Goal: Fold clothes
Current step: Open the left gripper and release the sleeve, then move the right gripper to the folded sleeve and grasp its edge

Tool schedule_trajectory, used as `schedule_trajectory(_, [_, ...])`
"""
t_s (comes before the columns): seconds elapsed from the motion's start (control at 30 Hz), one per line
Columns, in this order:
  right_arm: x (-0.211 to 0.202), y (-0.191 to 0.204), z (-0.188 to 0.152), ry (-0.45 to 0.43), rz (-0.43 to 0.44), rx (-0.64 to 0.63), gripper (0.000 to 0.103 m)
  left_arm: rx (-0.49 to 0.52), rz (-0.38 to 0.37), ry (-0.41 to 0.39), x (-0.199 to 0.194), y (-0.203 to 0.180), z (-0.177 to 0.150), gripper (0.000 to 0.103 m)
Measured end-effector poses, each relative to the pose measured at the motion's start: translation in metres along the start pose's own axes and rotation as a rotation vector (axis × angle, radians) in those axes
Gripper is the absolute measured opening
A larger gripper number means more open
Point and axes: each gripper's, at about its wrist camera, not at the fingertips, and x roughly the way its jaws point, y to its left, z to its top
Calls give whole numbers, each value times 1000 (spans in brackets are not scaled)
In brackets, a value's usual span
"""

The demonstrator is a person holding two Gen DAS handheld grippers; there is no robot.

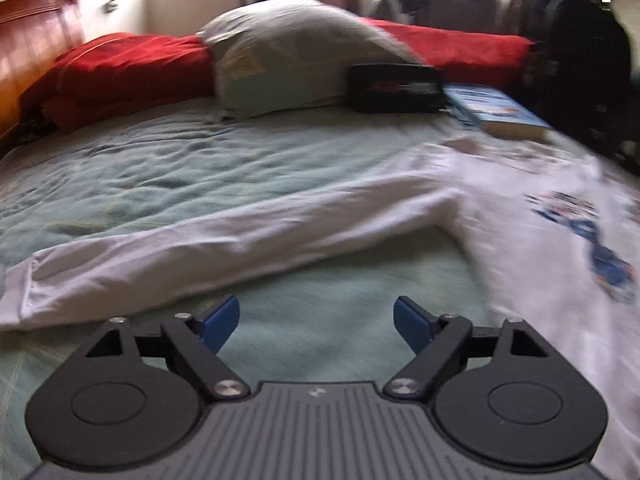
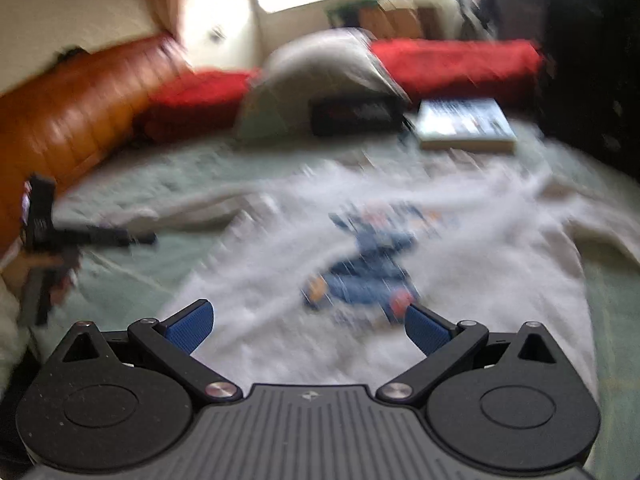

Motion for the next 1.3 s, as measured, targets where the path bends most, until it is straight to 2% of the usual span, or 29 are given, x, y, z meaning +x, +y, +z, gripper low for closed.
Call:
schedule_trajectory(0.03, [3,3,4,-1,21,-46,103,15,-17,1,-6,-5,-3,87])
schedule_trajectory(0.13, [20,19,23,68,27,-177,103,58,-38,15,-16,-16,-13,88])
schedule_trajectory(0.3, [53,38,57,134,80,-238,101,114,-25,15,-26,-18,-25,88])
schedule_trajectory(0.4, [82,53,79,158,107,-307,90,100,-17,15,-27,-9,-26,88])
schedule_trajectory(0.47, [107,61,94,189,119,-349,76,83,-23,9,-28,-3,-27,88])
schedule_trajectory(0.5, [121,65,101,201,121,-371,73,74,-26,6,-29,0,-27,88])
schedule_trajectory(0.57, [151,74,115,221,121,-415,62,56,-32,0,-31,6,-28,89])
schedule_trajectory(0.6, [167,79,122,229,120,-438,60,53,-40,0,-31,8,-28,89])
schedule_trajectory(0.63, [184,82,128,231,118,-460,53,61,-51,0,-31,8,-29,89])
schedule_trajectory(0.77, [240,82,143,254,115,-489,41,140,-115,-12,-36,-3,-31,89])
schedule_trajectory(0.9, [285,81,150,264,128,-566,40,222,-207,-47,-40,-19,-34,92])
schedule_trajectory(1.07, [330,86,156,267,160,-690,40,271,-270,-83,-38,-36,-35,92])
schedule_trajectory(1.3, [357,95,151,344,322,-842,40,250,-344,-81,-27,-37,-48,92])
